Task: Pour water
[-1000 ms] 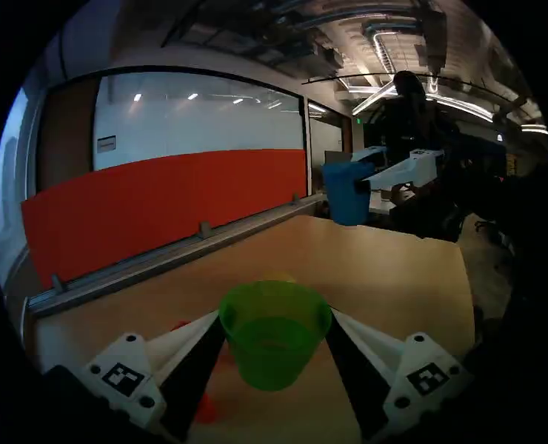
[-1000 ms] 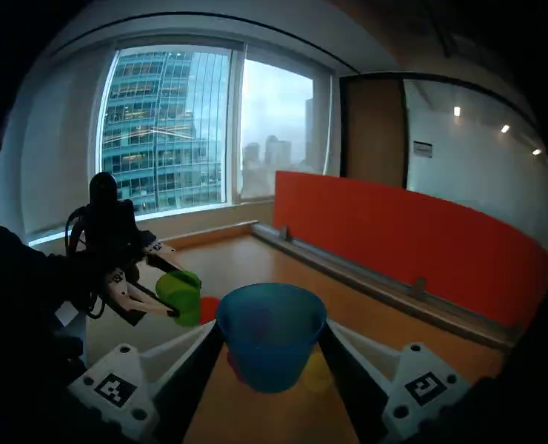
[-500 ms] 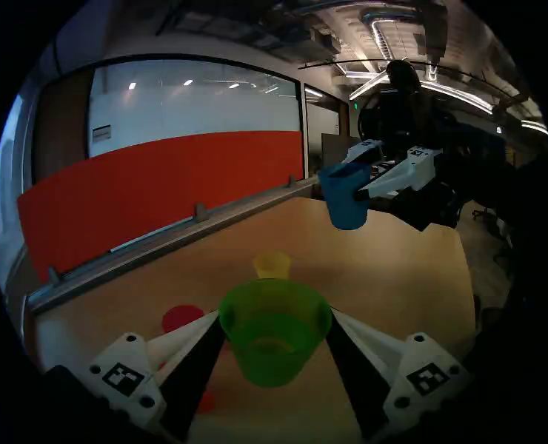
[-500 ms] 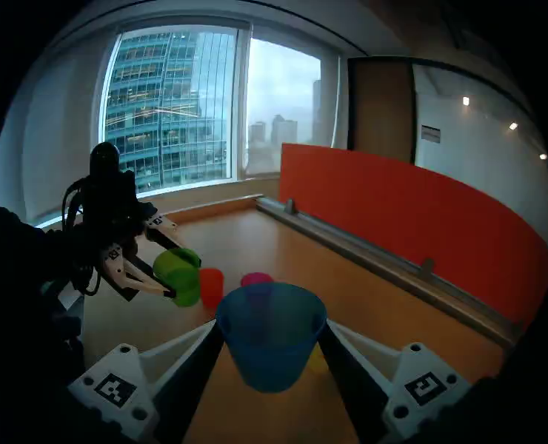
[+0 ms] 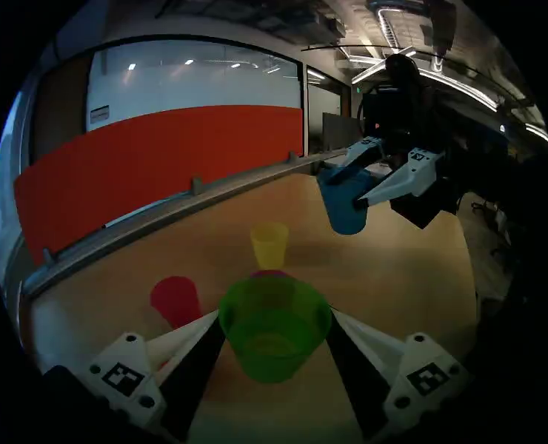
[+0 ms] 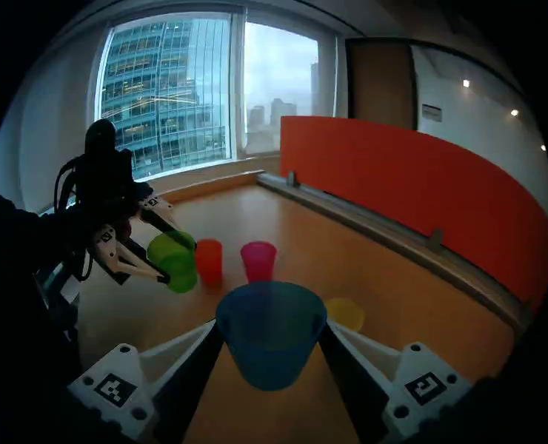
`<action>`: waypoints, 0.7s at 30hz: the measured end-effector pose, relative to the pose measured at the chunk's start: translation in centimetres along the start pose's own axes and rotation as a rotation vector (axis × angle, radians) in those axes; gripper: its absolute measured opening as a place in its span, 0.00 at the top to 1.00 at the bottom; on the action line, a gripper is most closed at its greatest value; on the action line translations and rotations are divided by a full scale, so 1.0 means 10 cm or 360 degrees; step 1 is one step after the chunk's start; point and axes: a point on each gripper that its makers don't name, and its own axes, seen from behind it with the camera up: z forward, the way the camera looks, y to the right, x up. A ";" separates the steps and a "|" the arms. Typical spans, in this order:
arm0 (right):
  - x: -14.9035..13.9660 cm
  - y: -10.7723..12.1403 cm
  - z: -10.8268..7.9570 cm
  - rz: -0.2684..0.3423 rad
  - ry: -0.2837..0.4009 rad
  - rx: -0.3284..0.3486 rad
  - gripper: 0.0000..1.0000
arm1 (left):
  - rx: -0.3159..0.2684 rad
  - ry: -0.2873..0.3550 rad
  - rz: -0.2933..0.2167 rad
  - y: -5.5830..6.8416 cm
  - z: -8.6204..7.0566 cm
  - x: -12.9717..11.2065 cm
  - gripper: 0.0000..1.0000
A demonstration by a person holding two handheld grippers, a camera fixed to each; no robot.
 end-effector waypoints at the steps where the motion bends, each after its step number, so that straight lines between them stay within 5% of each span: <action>1: -0.03 0.00 0.02 -0.0002 -0.0011 0.0001 0.10 | -0.0001 -0.0010 -0.0005 0.00 0.01 -0.03 0.13; 21: -0.49 -0.08 0.31 0.0000 -0.0136 0.0026 0.10 | -0.0045 -0.0186 -0.0033 0.05 0.22 -0.47 0.13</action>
